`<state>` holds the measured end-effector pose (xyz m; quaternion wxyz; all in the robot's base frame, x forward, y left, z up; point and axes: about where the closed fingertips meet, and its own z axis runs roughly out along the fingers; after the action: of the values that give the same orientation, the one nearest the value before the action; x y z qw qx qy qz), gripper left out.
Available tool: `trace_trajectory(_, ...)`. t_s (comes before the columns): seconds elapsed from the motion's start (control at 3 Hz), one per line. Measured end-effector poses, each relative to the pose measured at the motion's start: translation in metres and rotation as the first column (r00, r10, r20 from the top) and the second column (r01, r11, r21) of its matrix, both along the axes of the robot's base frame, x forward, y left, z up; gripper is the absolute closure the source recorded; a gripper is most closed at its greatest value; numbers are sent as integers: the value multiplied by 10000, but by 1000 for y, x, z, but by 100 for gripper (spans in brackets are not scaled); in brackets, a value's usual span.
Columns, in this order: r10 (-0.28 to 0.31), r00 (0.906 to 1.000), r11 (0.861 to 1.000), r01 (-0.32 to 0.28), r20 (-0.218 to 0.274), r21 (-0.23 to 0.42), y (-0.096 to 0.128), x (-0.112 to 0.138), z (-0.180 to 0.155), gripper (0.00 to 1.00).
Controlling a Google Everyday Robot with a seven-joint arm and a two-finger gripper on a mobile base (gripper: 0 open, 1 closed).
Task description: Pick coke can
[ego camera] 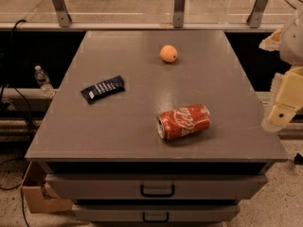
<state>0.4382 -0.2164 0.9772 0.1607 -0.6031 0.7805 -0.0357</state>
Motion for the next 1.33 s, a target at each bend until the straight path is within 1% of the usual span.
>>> trace_trajectory(0.33,0,10000,10000,0,2,0,0,0,0,0)
trace_trajectory(0.67,1043,9945,9943,-1044,52,231,24,8,-6,0)
trace_trajectory(1.0,3014,9535,9523,-3015,94,474,74,15,-18,0)
trace_trajectory(1.33,4678,8838,8835,-4676,-11,260,118,18,-37,0)
